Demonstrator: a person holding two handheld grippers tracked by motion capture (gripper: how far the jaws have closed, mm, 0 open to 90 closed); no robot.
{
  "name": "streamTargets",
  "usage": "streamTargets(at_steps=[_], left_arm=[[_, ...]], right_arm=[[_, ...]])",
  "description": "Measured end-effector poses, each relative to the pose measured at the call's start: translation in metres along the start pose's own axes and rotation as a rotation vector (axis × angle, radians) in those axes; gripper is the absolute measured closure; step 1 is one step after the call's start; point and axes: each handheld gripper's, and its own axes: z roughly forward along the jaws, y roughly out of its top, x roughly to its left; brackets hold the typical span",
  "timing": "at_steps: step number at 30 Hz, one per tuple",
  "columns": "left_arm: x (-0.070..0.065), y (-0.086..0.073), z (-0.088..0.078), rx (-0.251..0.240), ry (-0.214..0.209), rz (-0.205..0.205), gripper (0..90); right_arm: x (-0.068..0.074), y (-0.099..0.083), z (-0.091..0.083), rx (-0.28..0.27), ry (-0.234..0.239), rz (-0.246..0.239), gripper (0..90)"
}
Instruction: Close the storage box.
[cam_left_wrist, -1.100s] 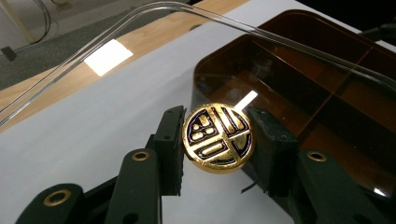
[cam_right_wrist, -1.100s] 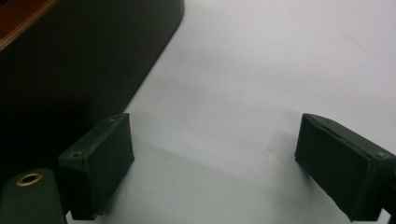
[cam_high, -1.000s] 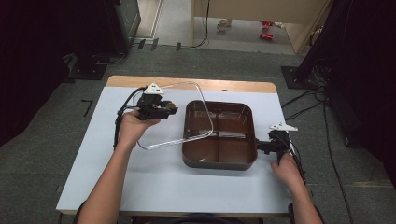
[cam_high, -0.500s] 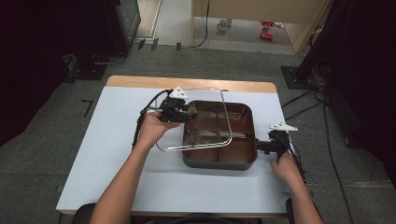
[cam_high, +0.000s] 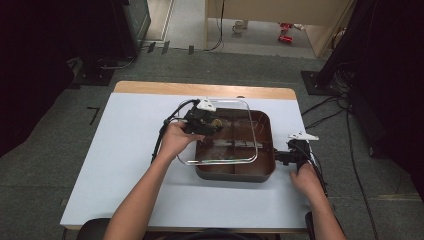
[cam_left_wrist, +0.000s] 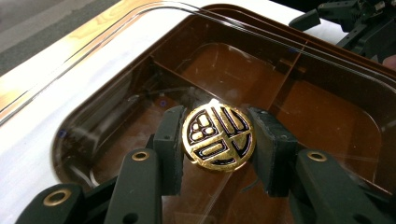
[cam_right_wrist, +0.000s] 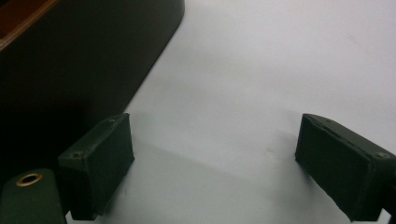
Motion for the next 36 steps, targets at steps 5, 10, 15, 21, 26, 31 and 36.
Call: streamTargets(at_steps=[5,10,15,21,26,31,36], left_arm=[[-0.005,0.000,0.012,0.014,-0.013,0.004,59.0],[-0.010,0.000,0.021,0.024,-0.024,0.010,59.0],[-0.013,0.001,0.029,0.031,-0.037,0.012,59.0],[-0.021,0.005,0.038,0.034,-0.046,0.029,59.0],[-0.025,0.009,0.042,0.034,-0.054,0.039,59.0],[-0.030,0.011,0.048,0.028,-0.061,0.049,58.9],[-0.035,0.013,0.053,0.041,-0.077,0.061,58.9]], right_arm=[[0.000,0.000,0.000,-0.001,0.000,-0.002,10.6],[0.000,0.000,0.000,0.000,0.000,0.000,10.6],[0.000,0.000,0.000,0.000,0.000,0.000,10.6],[0.000,0.000,0.000,0.000,0.000,0.000,10.6],[0.000,0.000,0.000,0.000,0.000,-0.001,10.6],[0.000,0.000,0.000,0.000,0.000,-0.001,10.6],[0.000,0.000,0.000,0.000,0.000,0.000,10.6]])
